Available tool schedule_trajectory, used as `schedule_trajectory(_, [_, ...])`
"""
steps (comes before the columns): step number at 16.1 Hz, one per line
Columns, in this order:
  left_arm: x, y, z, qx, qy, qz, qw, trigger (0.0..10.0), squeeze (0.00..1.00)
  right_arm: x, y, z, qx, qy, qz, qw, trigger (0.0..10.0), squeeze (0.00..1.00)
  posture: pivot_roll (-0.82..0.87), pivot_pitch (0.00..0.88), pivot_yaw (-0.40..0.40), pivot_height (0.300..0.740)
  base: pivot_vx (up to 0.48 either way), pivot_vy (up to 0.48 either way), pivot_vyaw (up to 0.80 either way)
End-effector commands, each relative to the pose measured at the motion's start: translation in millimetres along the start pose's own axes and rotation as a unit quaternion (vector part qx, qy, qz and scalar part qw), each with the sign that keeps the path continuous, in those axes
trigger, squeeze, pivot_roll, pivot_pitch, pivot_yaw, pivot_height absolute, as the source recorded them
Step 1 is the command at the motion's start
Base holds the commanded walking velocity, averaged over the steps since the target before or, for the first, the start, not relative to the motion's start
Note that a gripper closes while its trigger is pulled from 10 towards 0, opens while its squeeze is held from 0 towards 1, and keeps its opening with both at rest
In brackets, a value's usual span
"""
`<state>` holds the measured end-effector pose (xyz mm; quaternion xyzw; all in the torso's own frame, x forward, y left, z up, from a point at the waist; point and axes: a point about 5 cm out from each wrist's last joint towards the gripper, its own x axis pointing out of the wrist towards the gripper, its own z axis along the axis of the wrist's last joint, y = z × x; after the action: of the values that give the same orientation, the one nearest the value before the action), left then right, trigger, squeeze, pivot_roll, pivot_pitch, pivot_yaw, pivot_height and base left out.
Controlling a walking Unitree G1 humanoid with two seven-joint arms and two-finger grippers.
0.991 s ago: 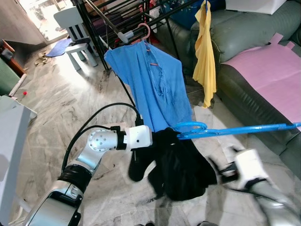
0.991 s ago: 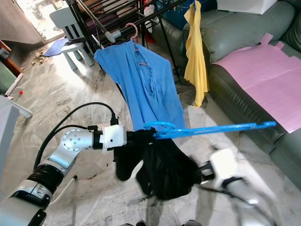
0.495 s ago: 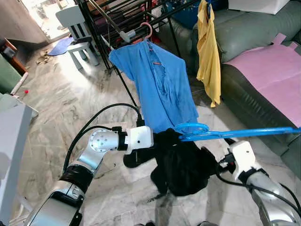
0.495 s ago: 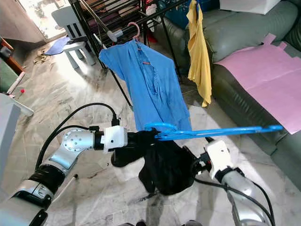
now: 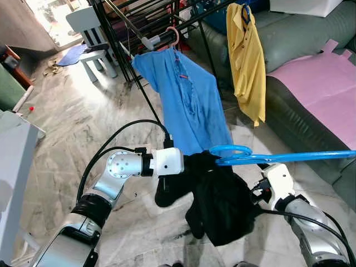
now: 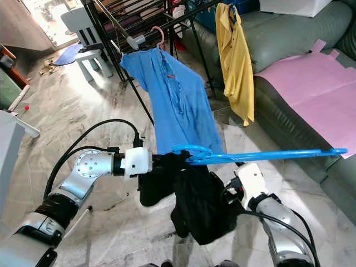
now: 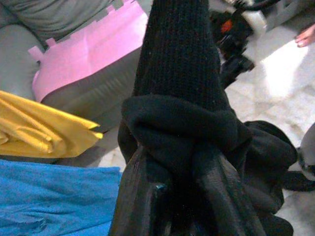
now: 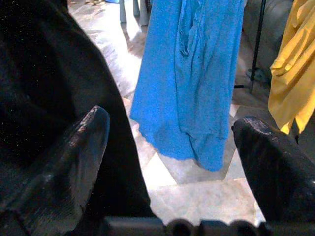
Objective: Hang hanger
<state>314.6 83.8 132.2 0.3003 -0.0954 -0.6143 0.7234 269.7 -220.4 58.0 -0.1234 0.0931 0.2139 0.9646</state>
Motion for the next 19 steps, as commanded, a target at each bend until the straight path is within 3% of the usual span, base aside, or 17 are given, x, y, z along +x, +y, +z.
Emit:
schedule_trajectory(1, [-9.8, 7.3, -3.0, 0.015, 0.018, 0.016, 1.000, 0.0, 0.00, -3.6, 5.5, -2.5, 0.005, -0.004, 0.013, 1.000, 10.0, 0.00, -0.16, 0.129, 0.228, 0.740, 0.000, 0.000, 0.00])
schedule_trajectory(5, [-9.0, 11.5, -5.5, 0.019, 0.031, 0.028, 0.999, 0.0, 0.00, -18.0, 11.1, -6.4, 0.014, 0.001, 0.035, 0.999, 10.0, 0.00, -0.17, 0.133, 0.235, 0.740, 0.000, 0.000, 0.00])
schedule_trajectory(9, [-4.7, 13.4, 1.3, 0.027, 0.011, 0.018, 0.999, 0.0, 0.00, -15.6, 16.9, -6.8, 0.011, 0.004, 0.047, 0.999, 10.0, 0.00, -0.18, 0.132, 0.239, 0.740, 0.000, 0.000, 0.00])
schedule_trajectory(12, [-7.8, 11.1, -0.9, 0.026, 0.014, 0.009, 1.000, 0.0, 0.00, -14.8, 11.2, -1.6, 0.006, -0.003, 0.039, 0.999, 10.0, 0.00, -0.17, 0.131, 0.237, 0.740, 0.000, 0.000, 0.00])
schedule_trajectory(19, [-10.8, 5.9, -14.8, 0.021, 0.050, 0.016, 0.998, 0.0, 0.00, -21.2, 5.8, 22.0, 0.081, -0.072, 0.060, 0.992, 10.0, 0.00, -0.17, 0.131, 0.242, 0.740, 0.000, 0.000, 0.00])
